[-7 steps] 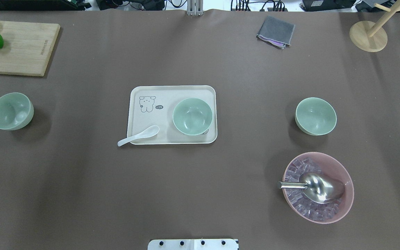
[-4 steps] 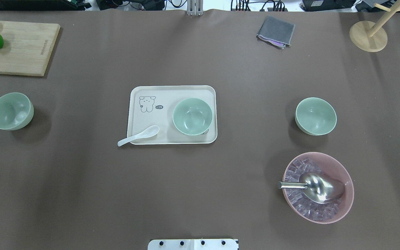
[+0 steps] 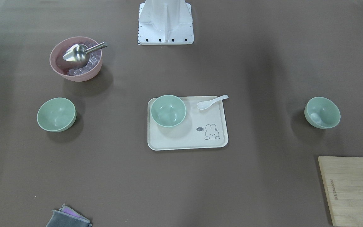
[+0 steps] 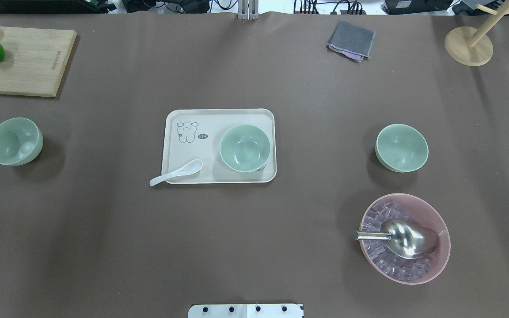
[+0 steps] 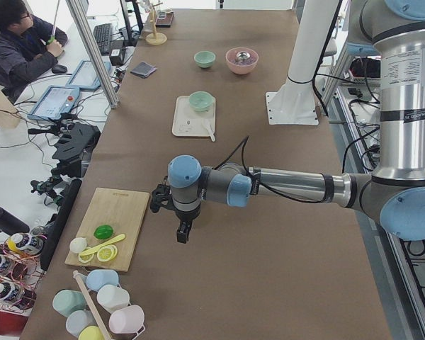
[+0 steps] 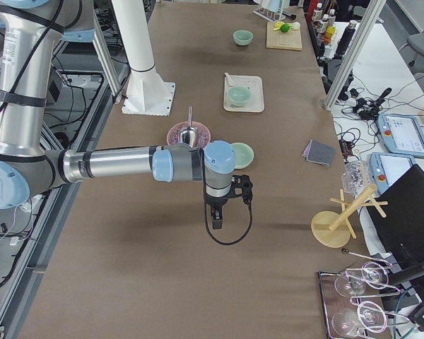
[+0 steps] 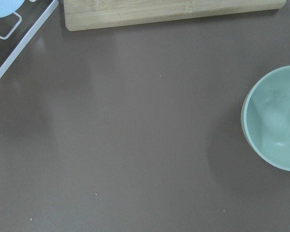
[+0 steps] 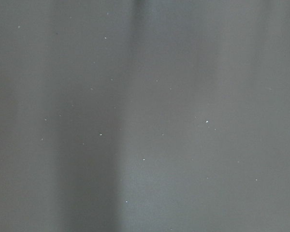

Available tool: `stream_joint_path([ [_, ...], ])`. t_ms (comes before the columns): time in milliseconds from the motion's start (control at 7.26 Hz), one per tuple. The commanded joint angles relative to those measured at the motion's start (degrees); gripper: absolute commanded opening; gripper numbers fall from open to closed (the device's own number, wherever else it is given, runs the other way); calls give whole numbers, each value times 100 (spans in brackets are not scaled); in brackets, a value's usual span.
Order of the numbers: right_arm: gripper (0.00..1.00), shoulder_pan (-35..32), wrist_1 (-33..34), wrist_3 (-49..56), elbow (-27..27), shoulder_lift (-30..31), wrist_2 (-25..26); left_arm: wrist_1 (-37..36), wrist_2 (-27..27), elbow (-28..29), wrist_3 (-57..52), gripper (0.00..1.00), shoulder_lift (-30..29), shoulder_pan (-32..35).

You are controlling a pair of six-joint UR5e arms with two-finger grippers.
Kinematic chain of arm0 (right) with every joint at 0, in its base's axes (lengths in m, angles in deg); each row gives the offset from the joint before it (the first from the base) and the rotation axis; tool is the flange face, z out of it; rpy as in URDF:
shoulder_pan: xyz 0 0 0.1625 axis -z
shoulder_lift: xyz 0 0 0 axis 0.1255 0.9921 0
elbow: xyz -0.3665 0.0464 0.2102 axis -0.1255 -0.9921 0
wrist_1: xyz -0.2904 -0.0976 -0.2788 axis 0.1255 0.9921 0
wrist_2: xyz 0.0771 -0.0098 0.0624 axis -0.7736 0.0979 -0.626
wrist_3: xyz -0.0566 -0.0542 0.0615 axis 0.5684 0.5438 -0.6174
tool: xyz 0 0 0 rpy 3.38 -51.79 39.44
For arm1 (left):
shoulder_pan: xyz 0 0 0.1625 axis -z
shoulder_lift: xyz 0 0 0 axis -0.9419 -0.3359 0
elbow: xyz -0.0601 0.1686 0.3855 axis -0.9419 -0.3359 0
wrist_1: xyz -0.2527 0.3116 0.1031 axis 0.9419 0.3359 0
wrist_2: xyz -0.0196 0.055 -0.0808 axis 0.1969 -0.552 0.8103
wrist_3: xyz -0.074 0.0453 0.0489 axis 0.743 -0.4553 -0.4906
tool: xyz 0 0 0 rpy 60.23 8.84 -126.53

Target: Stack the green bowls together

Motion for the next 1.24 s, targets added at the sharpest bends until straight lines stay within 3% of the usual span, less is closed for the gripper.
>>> stream_joint_path([
  [0, 100, 0, -3, -5, 274, -102, -1, 24, 33, -21, 33, 98, -96, 0],
  [276, 100, 0, -3, -57, 310, -339, -193, 390, 34, -38, 42, 98, -228, 9],
  [827, 100, -97, -12, -49, 319, -639, -194, 2130, 25, 346, 294, 98, -324, 9],
  [1102, 100, -97, -161, -92, 292, -621, -238, 2318, 25, 330, 358, 98, -325, 9],
])
